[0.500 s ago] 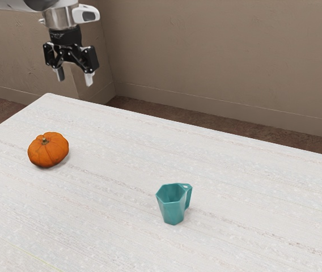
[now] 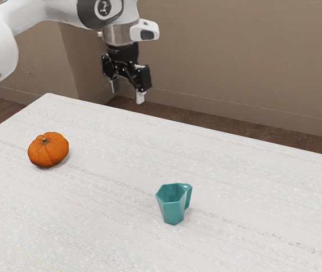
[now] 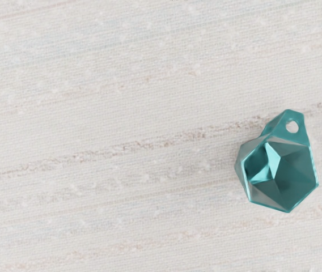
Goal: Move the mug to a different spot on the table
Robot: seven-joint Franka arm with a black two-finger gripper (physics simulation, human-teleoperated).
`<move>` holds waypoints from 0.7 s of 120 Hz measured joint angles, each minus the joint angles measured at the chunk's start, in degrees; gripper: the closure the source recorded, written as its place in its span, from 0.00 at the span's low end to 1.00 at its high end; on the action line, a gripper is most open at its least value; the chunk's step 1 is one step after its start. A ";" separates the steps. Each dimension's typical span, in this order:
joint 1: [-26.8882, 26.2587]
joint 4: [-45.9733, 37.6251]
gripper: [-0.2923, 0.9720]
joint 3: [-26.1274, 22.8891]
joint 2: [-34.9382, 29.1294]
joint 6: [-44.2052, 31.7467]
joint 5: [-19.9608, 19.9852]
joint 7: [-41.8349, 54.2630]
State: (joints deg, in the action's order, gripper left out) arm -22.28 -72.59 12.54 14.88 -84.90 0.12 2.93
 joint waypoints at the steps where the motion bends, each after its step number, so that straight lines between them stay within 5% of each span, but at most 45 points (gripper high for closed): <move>1: -0.18 0.12 0.23 -0.17 0.15 -0.07 0.00 0.17; 20: -5.64 11.11 0.23 -0.50 13.23 2.47 -2.46 3.24; 53: -10.12 16.33 0.23 -1.01 26.92 6.93 -8.08 7.91; 84: -10.71 20.20 0.23 -0.52 34.51 4.90 -4.24 10.85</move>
State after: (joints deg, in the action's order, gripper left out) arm -32.99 -52.39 12.02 49.39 -80.00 -4.12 13.77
